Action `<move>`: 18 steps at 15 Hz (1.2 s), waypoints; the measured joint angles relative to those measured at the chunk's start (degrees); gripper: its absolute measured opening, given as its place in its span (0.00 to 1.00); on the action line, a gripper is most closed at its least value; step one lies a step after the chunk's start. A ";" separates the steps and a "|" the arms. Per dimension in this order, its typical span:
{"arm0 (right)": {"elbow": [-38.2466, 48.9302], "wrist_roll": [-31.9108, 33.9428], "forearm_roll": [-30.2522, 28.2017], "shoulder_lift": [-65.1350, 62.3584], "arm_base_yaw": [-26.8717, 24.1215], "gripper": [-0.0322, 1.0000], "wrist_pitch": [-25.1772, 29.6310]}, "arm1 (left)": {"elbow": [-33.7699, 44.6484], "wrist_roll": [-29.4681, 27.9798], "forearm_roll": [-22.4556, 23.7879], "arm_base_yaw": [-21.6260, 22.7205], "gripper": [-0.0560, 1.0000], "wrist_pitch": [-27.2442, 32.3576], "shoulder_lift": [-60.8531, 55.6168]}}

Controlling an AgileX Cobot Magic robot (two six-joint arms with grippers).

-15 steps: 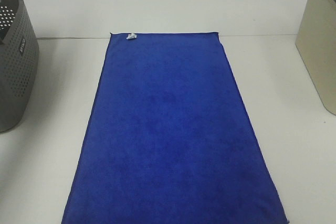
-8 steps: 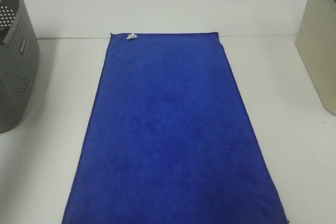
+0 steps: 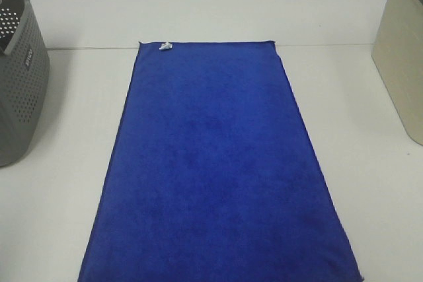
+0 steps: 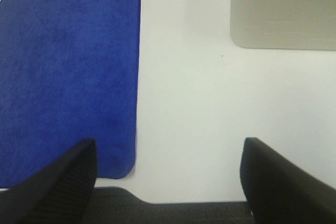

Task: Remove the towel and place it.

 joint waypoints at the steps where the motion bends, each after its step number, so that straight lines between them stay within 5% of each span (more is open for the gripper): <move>1: 1.95 -0.40 0.00 -3.21 0.00 0.75 0.00 | 2.98 0.00 0.11 0.00 0.83 -0.11 -5.10; 6: 9.11 -6.30 0.17 -16.84 0.00 0.75 -1.26 | 9.85 1.32 0.97 0.00 0.83 -1.20 -27.44; 10: 14.50 -9.05 1.78 -18.68 0.00 0.75 -6.42 | 10.43 3.67 0.57 0.00 0.83 -2.35 -28.76; 14: 15.64 -9.40 4.70 -18.68 0.00 0.75 -8.14 | 10.43 11.69 -5.61 0.00 0.83 -2.41 -28.76; 18: 15.64 -9.40 4.87 -18.68 0.00 0.75 -8.54 | 10.43 10.60 -5.90 0.00 0.83 -2.41 -28.76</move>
